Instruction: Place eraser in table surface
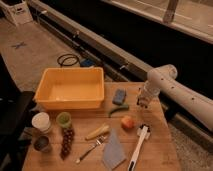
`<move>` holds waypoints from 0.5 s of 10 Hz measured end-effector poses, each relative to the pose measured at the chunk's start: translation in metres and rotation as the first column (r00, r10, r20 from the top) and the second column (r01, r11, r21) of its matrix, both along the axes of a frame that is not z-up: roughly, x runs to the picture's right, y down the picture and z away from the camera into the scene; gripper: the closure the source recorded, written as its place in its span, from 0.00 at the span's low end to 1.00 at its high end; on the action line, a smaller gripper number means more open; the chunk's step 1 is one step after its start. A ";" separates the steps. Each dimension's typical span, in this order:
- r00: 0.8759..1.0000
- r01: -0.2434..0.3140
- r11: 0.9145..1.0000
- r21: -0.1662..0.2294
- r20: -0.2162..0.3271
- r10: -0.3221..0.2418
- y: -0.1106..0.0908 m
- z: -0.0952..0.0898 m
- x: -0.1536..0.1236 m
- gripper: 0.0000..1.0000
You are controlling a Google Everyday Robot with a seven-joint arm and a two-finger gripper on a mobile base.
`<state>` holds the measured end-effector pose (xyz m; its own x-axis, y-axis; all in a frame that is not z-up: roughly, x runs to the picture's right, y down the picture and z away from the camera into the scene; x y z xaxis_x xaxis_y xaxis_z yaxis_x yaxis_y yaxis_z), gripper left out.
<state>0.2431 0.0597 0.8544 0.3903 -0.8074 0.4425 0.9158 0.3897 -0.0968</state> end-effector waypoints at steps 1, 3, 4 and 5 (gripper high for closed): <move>1.000 -0.009 1.000 0.002 -0.007 0.009 -0.002 -0.001 0.000 1.00; 1.000 -0.013 1.000 -0.010 -0.025 0.013 0.006 0.006 0.003 1.00; 0.999 -0.018 1.000 -0.025 -0.043 0.017 0.018 0.016 0.008 1.00; 0.998 -0.025 0.999 -0.045 -0.057 0.022 0.027 0.026 0.010 0.99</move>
